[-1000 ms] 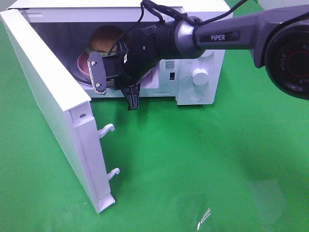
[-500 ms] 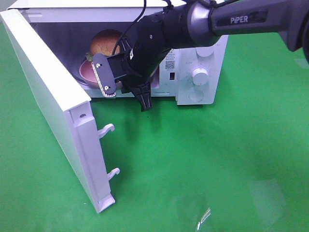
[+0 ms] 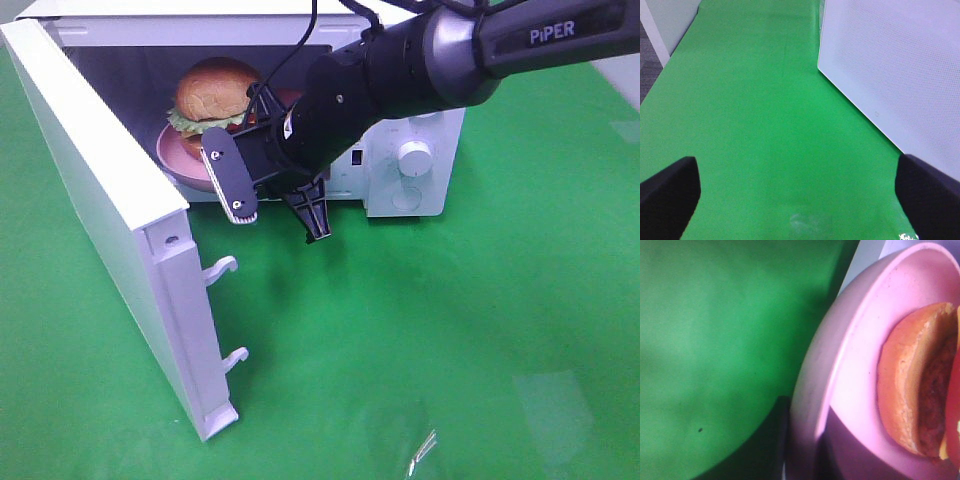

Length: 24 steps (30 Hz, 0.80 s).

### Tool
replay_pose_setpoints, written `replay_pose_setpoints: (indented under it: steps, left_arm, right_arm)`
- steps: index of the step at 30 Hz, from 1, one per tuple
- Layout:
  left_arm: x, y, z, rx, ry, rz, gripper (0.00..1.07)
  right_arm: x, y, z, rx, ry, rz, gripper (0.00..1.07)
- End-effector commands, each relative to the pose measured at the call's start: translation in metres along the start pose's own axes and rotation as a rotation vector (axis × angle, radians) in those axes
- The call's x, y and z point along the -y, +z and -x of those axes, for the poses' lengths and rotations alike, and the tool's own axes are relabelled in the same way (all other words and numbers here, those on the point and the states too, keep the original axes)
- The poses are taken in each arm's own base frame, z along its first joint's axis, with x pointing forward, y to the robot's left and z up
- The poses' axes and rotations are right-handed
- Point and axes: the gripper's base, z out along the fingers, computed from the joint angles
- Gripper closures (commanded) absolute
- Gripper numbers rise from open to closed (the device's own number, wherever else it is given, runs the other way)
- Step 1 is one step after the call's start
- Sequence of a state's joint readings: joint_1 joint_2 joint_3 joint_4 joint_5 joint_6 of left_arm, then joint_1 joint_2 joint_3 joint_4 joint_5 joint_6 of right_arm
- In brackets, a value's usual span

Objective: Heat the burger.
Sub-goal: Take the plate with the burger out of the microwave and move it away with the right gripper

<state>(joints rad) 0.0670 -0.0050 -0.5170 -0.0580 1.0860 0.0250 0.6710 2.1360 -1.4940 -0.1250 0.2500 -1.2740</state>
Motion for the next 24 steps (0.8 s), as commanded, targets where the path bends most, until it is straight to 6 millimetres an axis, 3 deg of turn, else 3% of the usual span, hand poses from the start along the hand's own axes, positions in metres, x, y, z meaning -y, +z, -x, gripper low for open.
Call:
replay_pose_setpoints:
  steps: [1, 24]
  left_arm:
    - [0.0, -0.002, 0.0, 0.031, 0.0, -0.008, 0.08]
    - [0.0, -0.002, 0.0, 0.031, 0.0, -0.008, 0.08]
  right_arm:
    - [0.007, -0.018, -0.001, 0.018, -0.002, -0.086, 1.07]
    - [-0.041, -0.07, -0.01, 0.031, 0.001, -0.068, 1.07]
